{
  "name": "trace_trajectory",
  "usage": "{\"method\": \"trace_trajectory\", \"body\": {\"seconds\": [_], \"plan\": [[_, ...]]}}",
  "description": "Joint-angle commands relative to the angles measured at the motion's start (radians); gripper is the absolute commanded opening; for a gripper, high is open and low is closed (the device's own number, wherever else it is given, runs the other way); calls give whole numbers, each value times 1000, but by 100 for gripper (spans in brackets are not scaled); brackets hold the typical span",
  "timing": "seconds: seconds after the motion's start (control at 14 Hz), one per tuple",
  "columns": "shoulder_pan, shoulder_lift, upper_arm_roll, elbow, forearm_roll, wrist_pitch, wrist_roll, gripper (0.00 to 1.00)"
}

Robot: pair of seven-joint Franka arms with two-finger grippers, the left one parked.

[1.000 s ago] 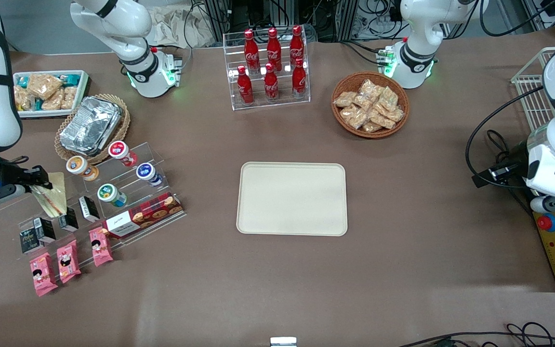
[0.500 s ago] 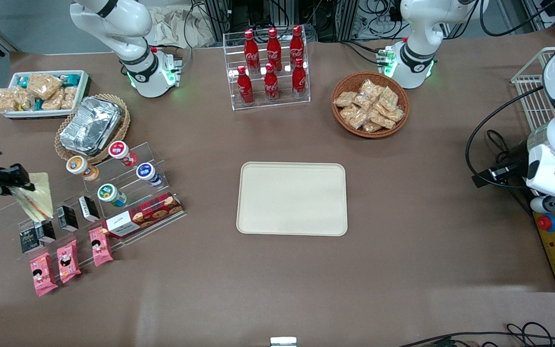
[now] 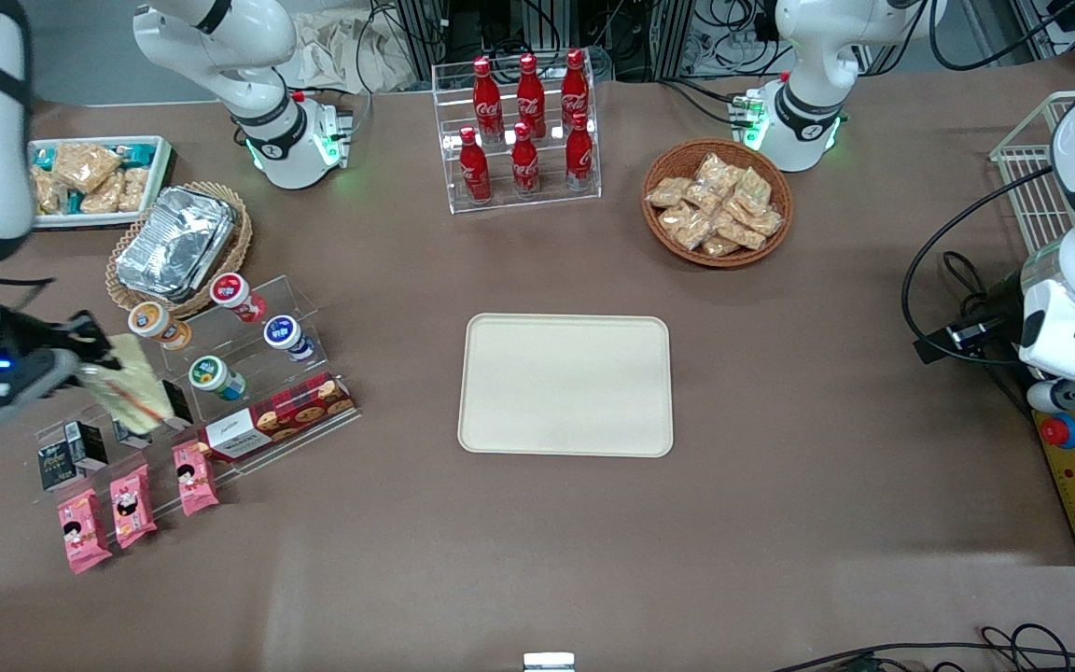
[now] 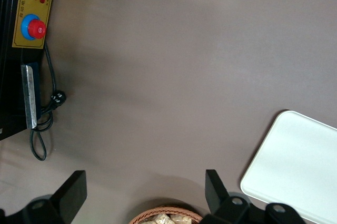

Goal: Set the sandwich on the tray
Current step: 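Carry the held sandwich with the right gripper over the cream tray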

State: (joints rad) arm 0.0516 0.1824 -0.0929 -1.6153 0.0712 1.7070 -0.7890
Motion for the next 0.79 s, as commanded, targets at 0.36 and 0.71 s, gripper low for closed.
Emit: {"method": "trace_trajectory", "body": {"seconds": [0.36, 0.71], "plan": [[384, 164, -11, 154, 13, 117, 106, 37], [545, 287, -13, 253, 9, 216, 171, 38]]}}
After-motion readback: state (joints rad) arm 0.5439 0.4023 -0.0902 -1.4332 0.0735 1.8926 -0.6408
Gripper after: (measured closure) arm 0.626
